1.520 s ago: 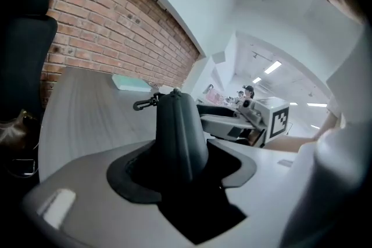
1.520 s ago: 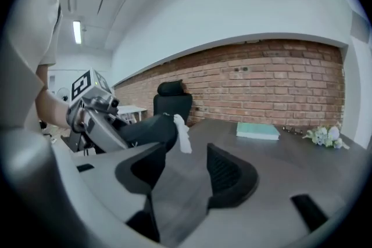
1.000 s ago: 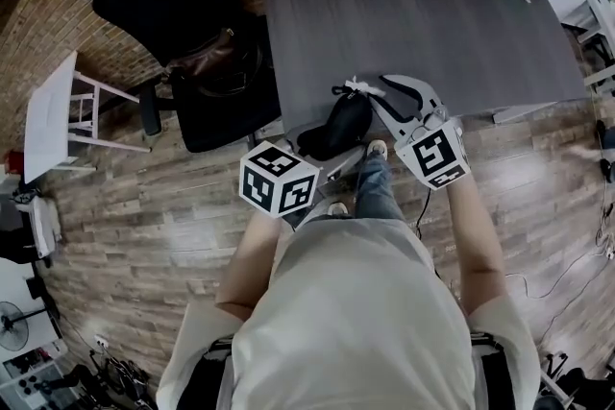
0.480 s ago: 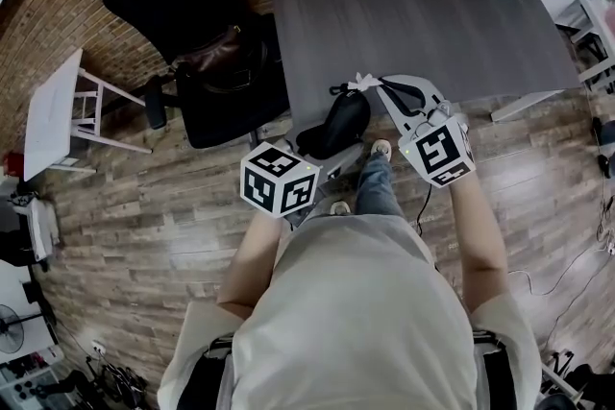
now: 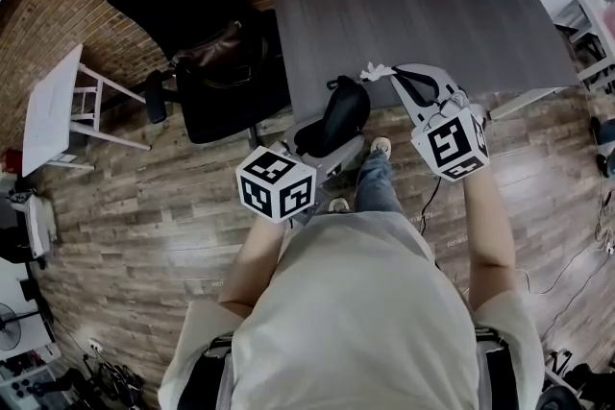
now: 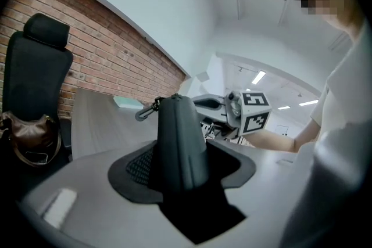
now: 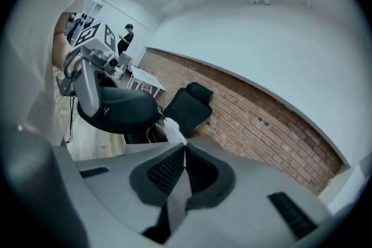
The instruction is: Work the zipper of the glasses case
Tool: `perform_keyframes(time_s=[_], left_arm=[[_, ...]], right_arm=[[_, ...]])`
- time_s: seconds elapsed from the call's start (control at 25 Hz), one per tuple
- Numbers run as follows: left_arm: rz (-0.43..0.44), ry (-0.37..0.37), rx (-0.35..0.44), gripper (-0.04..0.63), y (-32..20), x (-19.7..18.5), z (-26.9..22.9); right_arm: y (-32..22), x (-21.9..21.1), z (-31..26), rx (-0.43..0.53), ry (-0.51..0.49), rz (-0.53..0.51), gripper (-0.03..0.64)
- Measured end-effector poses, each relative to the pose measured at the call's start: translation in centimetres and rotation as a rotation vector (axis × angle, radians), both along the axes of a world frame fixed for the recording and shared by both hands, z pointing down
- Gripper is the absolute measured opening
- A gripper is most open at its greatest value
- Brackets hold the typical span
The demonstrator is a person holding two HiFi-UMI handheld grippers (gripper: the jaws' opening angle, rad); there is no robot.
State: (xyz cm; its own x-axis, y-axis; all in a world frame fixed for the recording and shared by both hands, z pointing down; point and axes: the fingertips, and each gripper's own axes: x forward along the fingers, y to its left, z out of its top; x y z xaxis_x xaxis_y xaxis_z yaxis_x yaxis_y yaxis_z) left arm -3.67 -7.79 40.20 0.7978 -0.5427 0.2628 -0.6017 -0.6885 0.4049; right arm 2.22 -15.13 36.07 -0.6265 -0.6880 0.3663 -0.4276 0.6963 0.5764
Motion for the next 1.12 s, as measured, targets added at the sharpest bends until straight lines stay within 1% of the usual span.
perform_keyframes(time_s=[0.12, 0.28, 0.4, 0.52, 0.6, 0.84, 1.12], left_arm=[[-0.020, 0.007, 0.030, 0.252, -0.3, -0.5, -1.0], [-0.036, 0.035, 0.055, 0.252, -0.8, -0.8, -2.2], [-0.039, 0.049, 0.059, 0.252, -1.3, -0.9, -2.6], [-0.054, 0.094, 0.044, 0.252, -1.9, -1.1, -3.1], [-0.067, 0.120, 0.039, 0.252, -2.4, -1.4, -3.5], [-0.093, 0.123, 0.060, 0.252, -4.1, -1.5, -3.8], [-0.131, 0.168, 0.058, 0.253, -6.6, -1.7, -4.4]], right_arm=[[0.8, 0.2, 1.2, -0.041, -0.023, 0.014, 0.005], [2.0, 0.0, 2.8, -0.124, -0.121, 0.033, 0.003], [2.7, -0.5, 3.9, -0.169, -0.169, 0.043, 0.003], [3.5, -1.0, 4.7, -0.230, -0.220, 0.045, 0.003], [4.1, -1.3, 5.4, -0.261, -0.234, 0.039, 0.003], [5.8, -3.4, 7.2, -0.338, -0.276, 0.010, 0.003], [8.2, -6.4, 9.0, -0.430, -0.277, -0.071, 0.003]])
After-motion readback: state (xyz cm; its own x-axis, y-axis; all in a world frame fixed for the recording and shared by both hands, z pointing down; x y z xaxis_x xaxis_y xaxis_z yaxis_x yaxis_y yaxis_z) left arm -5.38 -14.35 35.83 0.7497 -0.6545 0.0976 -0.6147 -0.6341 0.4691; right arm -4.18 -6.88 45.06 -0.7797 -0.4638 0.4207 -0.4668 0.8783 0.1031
